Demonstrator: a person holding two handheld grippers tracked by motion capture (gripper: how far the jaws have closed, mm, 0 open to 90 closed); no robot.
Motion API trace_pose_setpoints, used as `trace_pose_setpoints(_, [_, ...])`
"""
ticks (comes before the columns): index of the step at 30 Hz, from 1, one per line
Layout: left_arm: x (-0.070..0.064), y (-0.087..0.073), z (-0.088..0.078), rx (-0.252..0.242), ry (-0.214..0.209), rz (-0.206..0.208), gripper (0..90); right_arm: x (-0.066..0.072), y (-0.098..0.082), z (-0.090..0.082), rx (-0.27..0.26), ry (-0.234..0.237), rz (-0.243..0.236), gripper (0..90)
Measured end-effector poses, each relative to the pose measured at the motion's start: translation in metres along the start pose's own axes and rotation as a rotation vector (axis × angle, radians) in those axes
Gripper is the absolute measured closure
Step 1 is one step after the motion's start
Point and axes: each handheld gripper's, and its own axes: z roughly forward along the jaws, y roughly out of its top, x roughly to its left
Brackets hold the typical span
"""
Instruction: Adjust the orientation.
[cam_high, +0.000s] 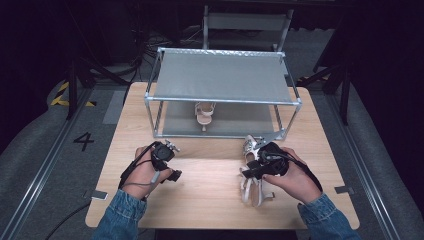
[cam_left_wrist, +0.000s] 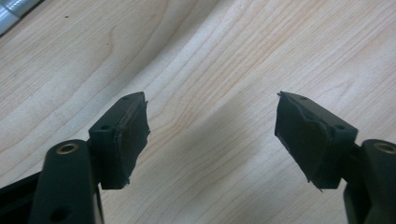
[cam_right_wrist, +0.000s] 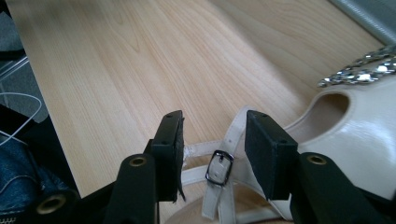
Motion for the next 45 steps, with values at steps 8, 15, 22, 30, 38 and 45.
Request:
trace_pose_setpoints(8, [-0.002, -0.001, 0.001, -0.014, -0.002, 0.014, 24.7, -0.002, 0.004, 0.020, 0.040, -0.029, 0.006, 59.8])
trace_pose_setpoints(15, [-0.004, 0.001, 0.002, -0.016, -0.008, 0.029, 24.0, -0.002, 0.005, 0.030, 0.073, -0.087, 0.013, 72.7])
trace_pose_setpoints(22, [-0.003, 0.001, 0.005, -0.010, -0.009, 0.034, 24.2, 0.004, 0.006, 0.019, 0.054, -0.110, -0.012, 82.3])
trace_pose_setpoints(30, [-0.002, 0.006, 0.007, 0.001, -0.018, 0.039, 24.4, 0.006, -0.002, -0.012, -0.019, -0.147, -0.014, 82.3])
trace_pose_setpoints(38, [-0.003, 0.013, 0.010, 0.006, -0.028, 0.064, 24.4, -0.007, -0.014, -0.038, -0.063, -0.177, 0.034, 82.3])
trace_pose_setpoints(45, [-0.004, 0.019, 0.014, 0.011, -0.036, 0.072, 24.3, -0.035, -0.037, -0.051, -0.066, -0.229, 0.130, 82.2])
